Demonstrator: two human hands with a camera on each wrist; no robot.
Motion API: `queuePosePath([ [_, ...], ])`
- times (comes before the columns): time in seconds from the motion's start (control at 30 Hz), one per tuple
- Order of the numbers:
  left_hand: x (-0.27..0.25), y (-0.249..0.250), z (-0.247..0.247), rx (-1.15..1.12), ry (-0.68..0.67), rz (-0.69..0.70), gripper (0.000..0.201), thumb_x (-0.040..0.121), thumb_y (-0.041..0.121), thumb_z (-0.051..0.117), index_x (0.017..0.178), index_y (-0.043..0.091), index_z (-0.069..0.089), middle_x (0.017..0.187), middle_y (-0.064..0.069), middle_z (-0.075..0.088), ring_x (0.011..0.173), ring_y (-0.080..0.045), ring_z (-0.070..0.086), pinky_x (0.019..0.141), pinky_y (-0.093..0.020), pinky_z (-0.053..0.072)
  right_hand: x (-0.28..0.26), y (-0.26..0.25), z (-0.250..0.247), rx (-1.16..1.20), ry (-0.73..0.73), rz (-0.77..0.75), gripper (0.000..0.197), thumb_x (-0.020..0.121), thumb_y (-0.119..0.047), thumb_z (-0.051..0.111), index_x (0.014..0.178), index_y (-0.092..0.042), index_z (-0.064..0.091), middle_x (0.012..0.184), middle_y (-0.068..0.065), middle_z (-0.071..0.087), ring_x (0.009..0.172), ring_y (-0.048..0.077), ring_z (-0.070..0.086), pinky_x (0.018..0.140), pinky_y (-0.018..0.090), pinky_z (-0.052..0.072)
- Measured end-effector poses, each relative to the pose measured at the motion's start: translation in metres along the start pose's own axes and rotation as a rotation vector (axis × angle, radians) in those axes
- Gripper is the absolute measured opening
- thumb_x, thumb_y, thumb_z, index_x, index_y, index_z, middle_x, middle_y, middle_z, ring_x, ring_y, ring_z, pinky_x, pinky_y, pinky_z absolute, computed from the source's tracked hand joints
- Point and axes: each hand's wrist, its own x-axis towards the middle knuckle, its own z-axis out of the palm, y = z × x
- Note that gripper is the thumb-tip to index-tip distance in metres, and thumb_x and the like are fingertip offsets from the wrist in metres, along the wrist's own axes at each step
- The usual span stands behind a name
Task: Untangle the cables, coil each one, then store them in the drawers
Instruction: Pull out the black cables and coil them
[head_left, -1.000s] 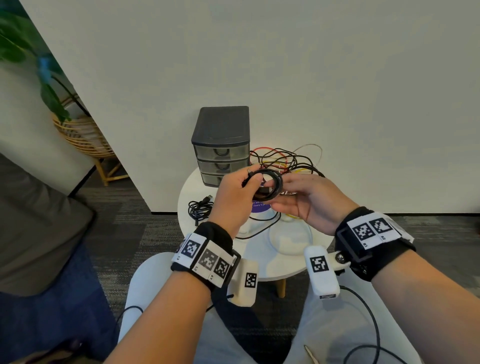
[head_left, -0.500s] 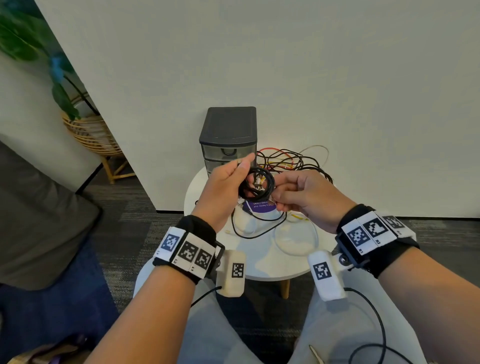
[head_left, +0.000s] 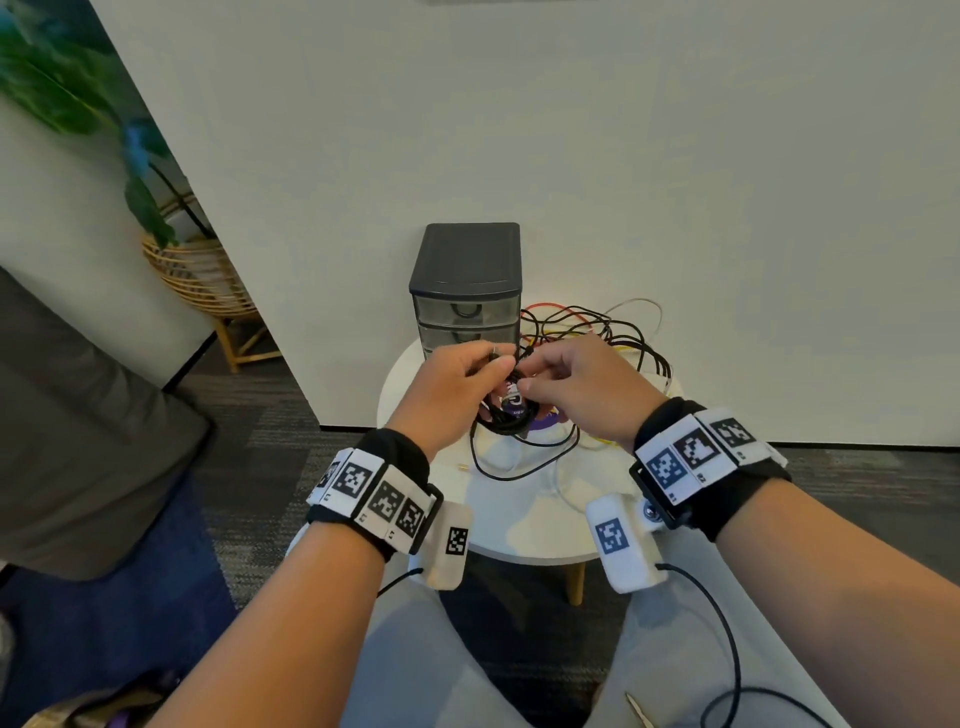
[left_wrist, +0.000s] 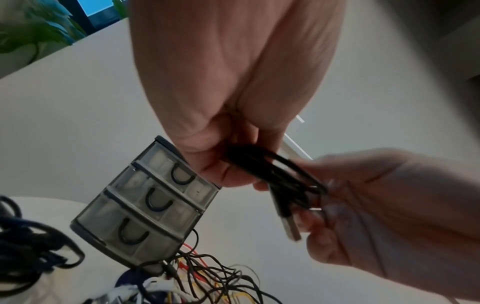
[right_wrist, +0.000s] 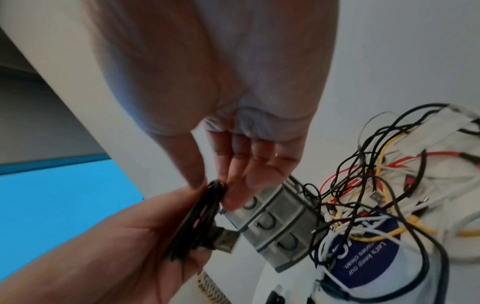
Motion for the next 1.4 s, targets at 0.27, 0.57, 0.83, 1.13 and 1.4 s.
queuePosePath([
  [0.27, -0.011, -0.020, -0.035, -0.173, -0.062, -0.248, 0.029, 0.096, 0.018, 0.069, 0.123, 0.019, 0.060, 0.095, -0.006, 0.078, 0.095, -0.026, 0.075, 0.090, -0.042, 0.060, 0.019, 0.012, 0.035, -0.002, -0.011, 0.064, 0.007, 0.092, -0.008, 0.070, 0.098, -0.011, 0.072, 0.080, 0.010, 0.075, 0.064, 0.016, 0.071, 0.060, 0.026, 0.055],
  [0.57, -0.006, -0.055, -0.044, 0.239, -0.182, -0.430, 0.018, 0.090, 0.011, 0.075, 0.106, 0.008, 0.067, 0.106, -0.014, 0.072, 0.095, -0.027, 0.073, 0.086, -0.042, 0.062, 0.031, 0.033, 0.088, -0.135, -0.067, 0.205, 0.005, 0.090, -0.009, 0.072, 0.094, -0.012, 0.074, 0.086, 0.011, 0.073, 0.068, 0.020, 0.073, 0.065, 0.029, 0.062],
  [0.83, 0.001, -0.076, -0.025, 0.694, -0.253, -0.439, 0.019, 0.089, 0.014, 0.075, 0.106, 0.011, 0.069, 0.108, -0.007, 0.066, 0.100, -0.025, 0.065, 0.091, -0.036, 0.057, 0.035, 0.044, 0.126, -0.399, -0.033, 0.248, 0.017, 0.088, -0.013, 0.072, 0.105, -0.016, 0.074, 0.109, 0.006, 0.070, 0.095, 0.022, 0.069, 0.084, 0.034, 0.060],
  [1.13, 0.000, -0.083, -0.019, 0.795, -0.207, -0.448, 0.020, 0.090, 0.021, 0.072, 0.109, 0.015, 0.069, 0.106, -0.007, 0.067, 0.095, -0.025, 0.066, 0.089, -0.038, 0.059, 0.030, 0.053, 0.087, -0.480, -0.056, 0.138, 0.010, 0.090, -0.026, 0.066, 0.099, -0.023, 0.067, 0.106, 0.000, 0.064, 0.097, 0.020, 0.061, 0.084, 0.036, 0.054],
  [1.4, 0.012, -0.052, -0.033, 0.916, -0.216, -0.382, 0.029, 0.093, 0.041, 0.068, 0.101, 0.013, 0.066, 0.093, -0.004, 0.066, 0.086, -0.024, 0.065, 0.082, -0.038, 0.058, 0.025, 0.081, 0.001, -0.478, 0.119, 0.157, 0.008, 0.095, -0.021, 0.062, 0.093, -0.021, 0.070, 0.090, -0.007, 0.062, 0.085, 0.014, 0.060, 0.076, 0.030, 0.048],
])
